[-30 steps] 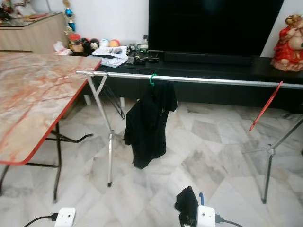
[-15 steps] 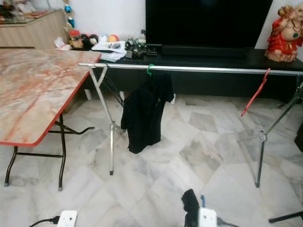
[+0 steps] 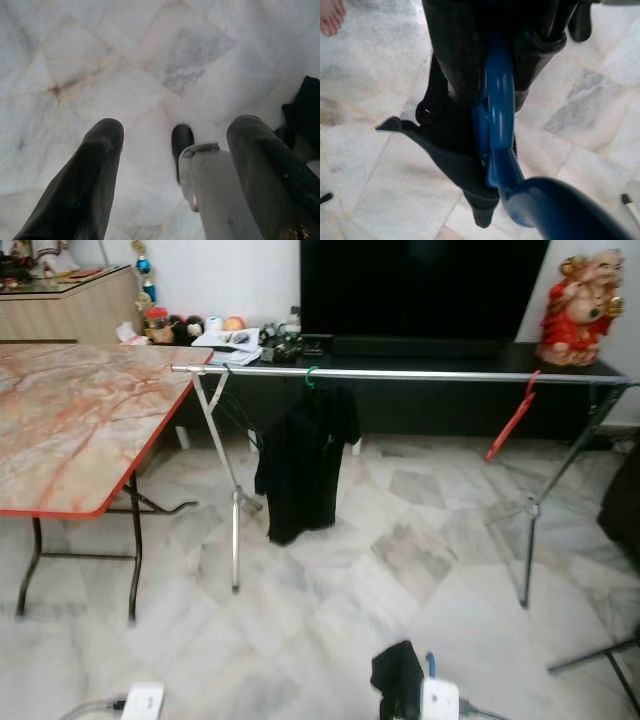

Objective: Hang hanger

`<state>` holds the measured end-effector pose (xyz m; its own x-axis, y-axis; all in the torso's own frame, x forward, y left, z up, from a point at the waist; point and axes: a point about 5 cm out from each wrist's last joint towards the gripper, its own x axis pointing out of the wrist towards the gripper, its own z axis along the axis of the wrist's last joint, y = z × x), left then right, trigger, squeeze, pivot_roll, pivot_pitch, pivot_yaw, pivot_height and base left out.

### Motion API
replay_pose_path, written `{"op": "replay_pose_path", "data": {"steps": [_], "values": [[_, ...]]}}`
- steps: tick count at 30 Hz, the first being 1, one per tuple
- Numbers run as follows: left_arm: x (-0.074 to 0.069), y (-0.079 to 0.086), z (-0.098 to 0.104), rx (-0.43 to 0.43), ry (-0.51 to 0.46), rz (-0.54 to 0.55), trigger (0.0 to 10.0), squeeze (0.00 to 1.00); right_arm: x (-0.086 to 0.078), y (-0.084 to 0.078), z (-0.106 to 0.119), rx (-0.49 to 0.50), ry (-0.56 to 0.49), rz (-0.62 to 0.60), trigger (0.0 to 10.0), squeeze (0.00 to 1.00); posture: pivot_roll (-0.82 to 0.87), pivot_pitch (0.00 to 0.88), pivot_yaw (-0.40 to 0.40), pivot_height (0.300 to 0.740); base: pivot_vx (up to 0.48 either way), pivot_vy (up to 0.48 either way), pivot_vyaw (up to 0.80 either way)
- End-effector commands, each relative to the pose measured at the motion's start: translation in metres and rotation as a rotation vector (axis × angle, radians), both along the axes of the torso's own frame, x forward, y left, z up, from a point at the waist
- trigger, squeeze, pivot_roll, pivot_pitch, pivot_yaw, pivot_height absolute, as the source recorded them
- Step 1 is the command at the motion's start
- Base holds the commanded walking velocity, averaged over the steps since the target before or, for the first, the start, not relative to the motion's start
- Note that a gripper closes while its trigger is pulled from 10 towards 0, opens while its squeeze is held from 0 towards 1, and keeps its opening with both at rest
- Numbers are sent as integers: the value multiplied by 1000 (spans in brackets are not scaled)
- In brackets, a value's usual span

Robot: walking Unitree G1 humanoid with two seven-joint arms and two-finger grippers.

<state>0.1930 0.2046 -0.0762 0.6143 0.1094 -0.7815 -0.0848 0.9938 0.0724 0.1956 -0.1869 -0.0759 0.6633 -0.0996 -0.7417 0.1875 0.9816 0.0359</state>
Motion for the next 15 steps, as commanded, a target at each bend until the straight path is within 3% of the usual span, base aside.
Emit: {"op": "replay_pose_path", "data": {"steps": [1,13,15], "values": [[-3,0,-2,-10,17,14,10000,0,2,6,1,22,-7,-5,10000,0,108,19,-13,740,-266,0,0],[-3,0,-2,-7,18,13,10000,0,2,6,0,23,-5,-4,10000,0,112,28,-15,740,-265,0,0],[-4,0,-2,-4,19,15,10000,0,2,6,0,22,-5,-3,10000,0,112,28,-15,740,0,0,0]]}}
